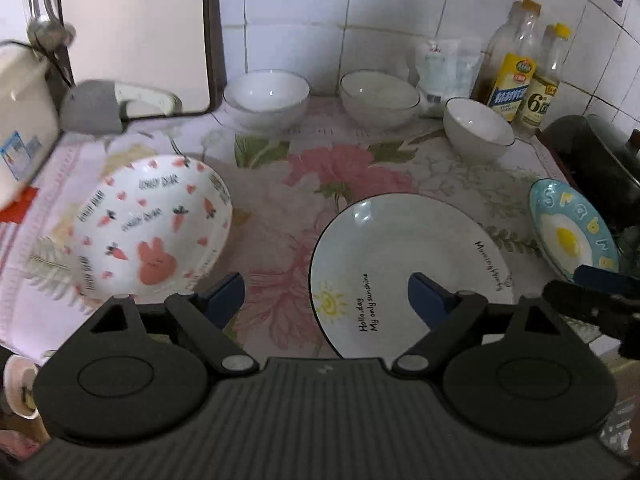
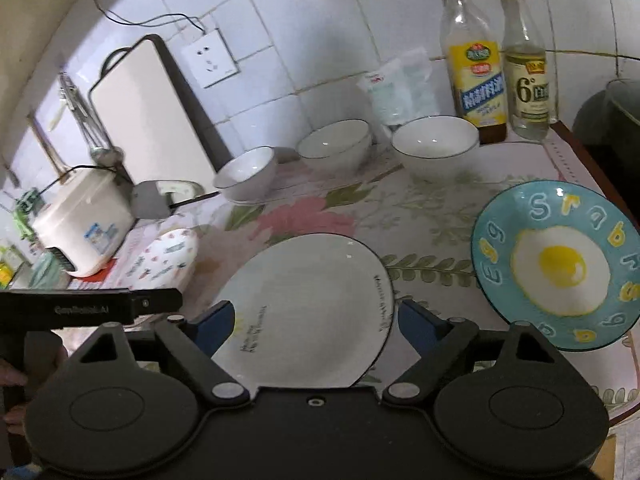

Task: Organize plates and bowls
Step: 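Move the right tool to the white sun plate rim and close, then lift the white sun plate with the right tool and tilt it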

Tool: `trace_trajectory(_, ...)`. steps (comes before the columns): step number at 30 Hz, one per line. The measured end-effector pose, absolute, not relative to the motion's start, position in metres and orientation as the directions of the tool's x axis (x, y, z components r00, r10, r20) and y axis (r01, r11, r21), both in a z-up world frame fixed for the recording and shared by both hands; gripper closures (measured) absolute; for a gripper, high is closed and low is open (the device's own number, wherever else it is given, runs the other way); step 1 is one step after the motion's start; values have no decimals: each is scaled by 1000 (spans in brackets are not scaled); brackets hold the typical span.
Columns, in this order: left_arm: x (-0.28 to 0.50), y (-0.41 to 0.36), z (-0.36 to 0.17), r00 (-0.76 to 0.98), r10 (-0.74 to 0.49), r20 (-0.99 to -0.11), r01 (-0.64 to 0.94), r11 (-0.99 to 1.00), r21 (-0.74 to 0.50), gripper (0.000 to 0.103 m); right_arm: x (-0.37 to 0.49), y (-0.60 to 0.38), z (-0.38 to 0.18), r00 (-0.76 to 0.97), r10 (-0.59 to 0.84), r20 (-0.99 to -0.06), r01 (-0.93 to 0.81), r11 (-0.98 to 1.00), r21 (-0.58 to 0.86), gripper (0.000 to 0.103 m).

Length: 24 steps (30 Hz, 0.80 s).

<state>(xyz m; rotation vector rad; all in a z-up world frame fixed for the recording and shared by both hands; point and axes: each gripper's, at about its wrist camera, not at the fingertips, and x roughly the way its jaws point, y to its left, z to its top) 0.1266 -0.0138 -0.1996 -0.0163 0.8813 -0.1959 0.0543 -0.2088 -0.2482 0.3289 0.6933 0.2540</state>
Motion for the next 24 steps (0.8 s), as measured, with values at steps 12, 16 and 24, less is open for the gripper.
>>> trace_trajectory(12,162,-16,-264,534,-197,-822,229,970,-83,65,88,-216,-312,673,317,-668,4,902,432,29)
trace_trajectory(16,173,-14,-270,502,-271,-821,266,952,-151,84,95,-217,-325,667,341,-663,29,877,480,59)
trace_trajectory(24,177,-12,-272,471,-298,-830,281,943,-180,84,97,-216,-330,681,336,-651,50,865,500,70)
